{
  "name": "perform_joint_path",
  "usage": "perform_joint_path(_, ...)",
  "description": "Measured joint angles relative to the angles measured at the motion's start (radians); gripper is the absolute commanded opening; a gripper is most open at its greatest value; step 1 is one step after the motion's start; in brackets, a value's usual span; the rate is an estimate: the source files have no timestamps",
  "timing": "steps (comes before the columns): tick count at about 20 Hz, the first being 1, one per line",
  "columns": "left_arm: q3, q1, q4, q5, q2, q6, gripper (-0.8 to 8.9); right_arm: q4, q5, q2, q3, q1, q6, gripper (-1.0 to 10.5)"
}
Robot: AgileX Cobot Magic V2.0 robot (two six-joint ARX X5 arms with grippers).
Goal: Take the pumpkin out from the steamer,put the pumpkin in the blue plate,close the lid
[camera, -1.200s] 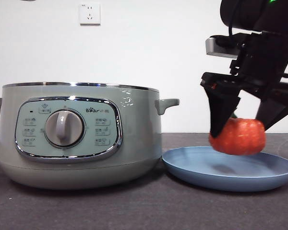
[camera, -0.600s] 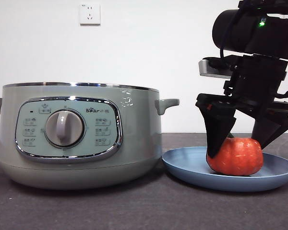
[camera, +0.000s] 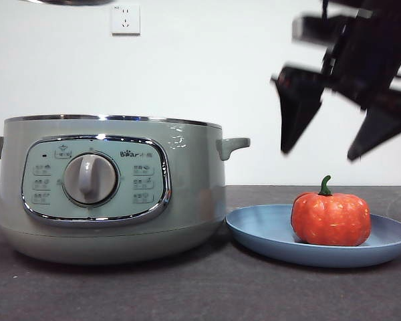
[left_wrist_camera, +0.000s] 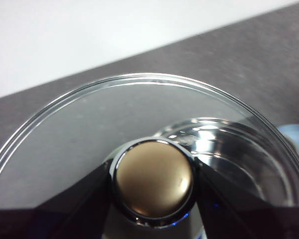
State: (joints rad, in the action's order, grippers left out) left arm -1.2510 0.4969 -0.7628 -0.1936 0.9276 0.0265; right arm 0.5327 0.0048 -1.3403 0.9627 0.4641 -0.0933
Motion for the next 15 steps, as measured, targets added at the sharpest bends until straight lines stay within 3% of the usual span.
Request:
perform_joint_path(4,0.0,0.0,0.043,0.079,0.114,0.0,-0.08,-0.01,0.005,0.152,0.0,-0.014,-0.013,5.9)
perform_joint_path(7,0.0,0.0,0.066,0.127,0.202,0.0,-0.08,-0.01,0.057,0.235,0.0,-0.02,-0.016,5.9)
perform_joint_path(15,0.0,0.0,0.151,0.212,0.407,0.0,-0.08,-0.01,0.077,0.332,0.0,-0.032,-0.016,5.9)
